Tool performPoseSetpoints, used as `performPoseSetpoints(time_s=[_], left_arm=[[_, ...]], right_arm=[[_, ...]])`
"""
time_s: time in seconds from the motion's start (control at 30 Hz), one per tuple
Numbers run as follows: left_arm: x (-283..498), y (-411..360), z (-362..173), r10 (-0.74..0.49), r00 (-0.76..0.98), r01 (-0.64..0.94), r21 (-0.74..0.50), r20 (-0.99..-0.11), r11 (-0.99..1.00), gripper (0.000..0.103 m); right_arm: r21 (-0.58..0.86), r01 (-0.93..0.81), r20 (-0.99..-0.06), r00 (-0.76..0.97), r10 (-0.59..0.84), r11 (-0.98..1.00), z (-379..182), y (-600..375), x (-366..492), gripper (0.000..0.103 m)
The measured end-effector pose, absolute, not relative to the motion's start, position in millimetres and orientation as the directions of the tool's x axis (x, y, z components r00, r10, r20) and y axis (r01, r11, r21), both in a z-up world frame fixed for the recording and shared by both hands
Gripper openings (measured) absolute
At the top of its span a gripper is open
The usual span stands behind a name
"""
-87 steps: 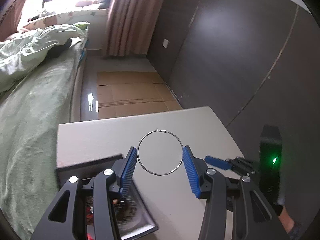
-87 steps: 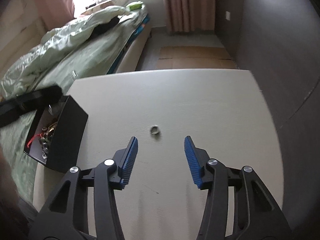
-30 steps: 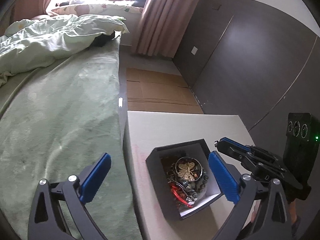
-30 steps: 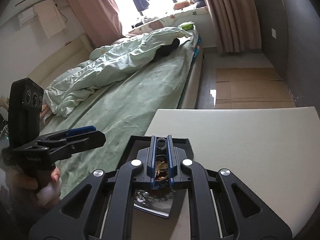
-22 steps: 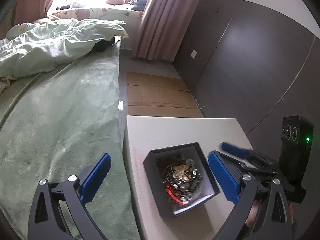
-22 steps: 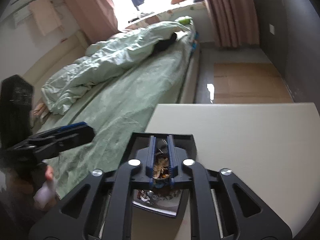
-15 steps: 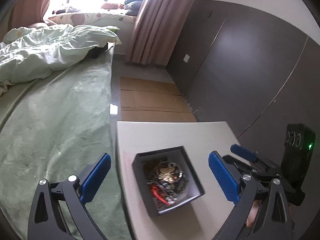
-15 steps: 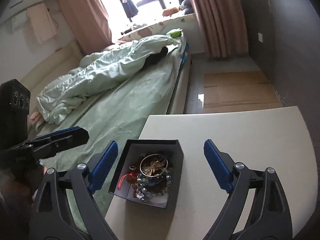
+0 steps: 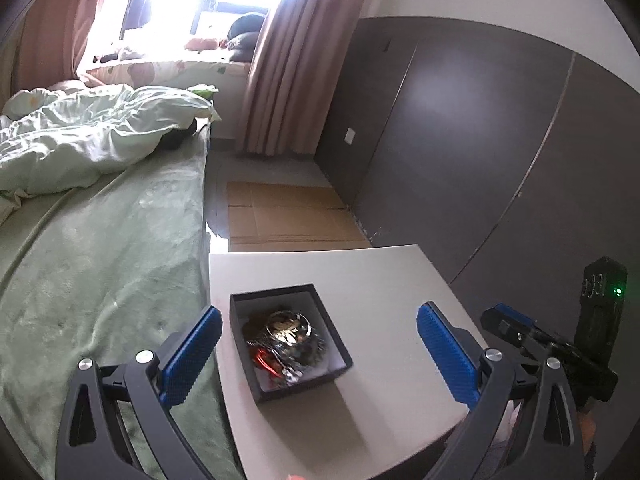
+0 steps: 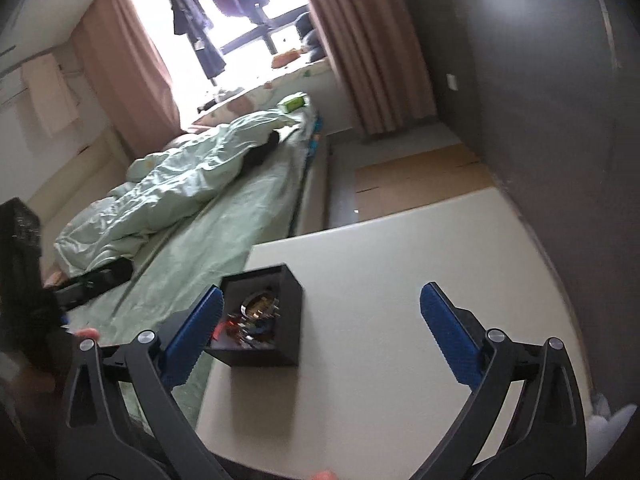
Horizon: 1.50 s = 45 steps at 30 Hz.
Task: Organize jewelry
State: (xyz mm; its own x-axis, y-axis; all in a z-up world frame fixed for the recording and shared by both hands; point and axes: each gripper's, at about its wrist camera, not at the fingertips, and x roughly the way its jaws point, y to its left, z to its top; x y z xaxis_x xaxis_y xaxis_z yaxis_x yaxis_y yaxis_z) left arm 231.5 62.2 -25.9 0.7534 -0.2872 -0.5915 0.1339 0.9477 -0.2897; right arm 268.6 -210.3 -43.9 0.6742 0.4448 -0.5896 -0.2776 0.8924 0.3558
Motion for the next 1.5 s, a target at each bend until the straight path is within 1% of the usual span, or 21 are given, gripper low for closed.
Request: performPoseSetpoints(time_s=[0.17,0.33,0.5,0.63,0.77,0.87,1.07,1.5], left_arm=[[203,54,-23,-0.271,0.772,0.135,-0.268,-0.575,0.954,0.095],[180,47,-12,-0.262,0.786,0.152,-0.235,-0.560,0.960,0.095],[165,45,-3,-0.246,0.791,0.139,-0.227,-0.560,0.964,0.095],[161,43,6,-0.235,0.794,0.136,-0.213,-0.561,0.968,0.095],[155,38,11,-0.249,0.784,0.158,-0.206,-0.568,0.966,0.095],[151,35,12,-0.254,0.777,0.165,-0.203,-0.576,0.965,0.095],[148,35,11,-0.250,0.763,0.156,-0.205,-0.597,0.966,0.095],[145,36,13,-0.243,0.765,0.150,-0.202,-0.597,0.968,0.095]], right_arm=[[0.363,-0.236,-0.590,0.690,0.418,0.901,-45,-229,248,0.098],[0.322,-0.264,-0.593,0.692,0.412,0.909,-41,-230,227,0.098],[0.292,-0.287,-0.581,0.705,0.407,0.912,-25,-233,210,0.098],[0.261,-0.272,-0.602,0.704,0.376,0.926,-13,-238,200,0.098],[0.267,-0.270,-0.616,0.690,0.379,0.925,-9,-245,192,0.098],[0.258,-0.264,-0.644,0.670,0.369,0.929,-9,-244,190,0.098],[0.258,-0.283,-0.646,0.660,0.383,0.924,-5,-242,184,0.098],[0.268,-0.286,-0.660,0.641,0.391,0.920,-8,-240,183,0.098]])
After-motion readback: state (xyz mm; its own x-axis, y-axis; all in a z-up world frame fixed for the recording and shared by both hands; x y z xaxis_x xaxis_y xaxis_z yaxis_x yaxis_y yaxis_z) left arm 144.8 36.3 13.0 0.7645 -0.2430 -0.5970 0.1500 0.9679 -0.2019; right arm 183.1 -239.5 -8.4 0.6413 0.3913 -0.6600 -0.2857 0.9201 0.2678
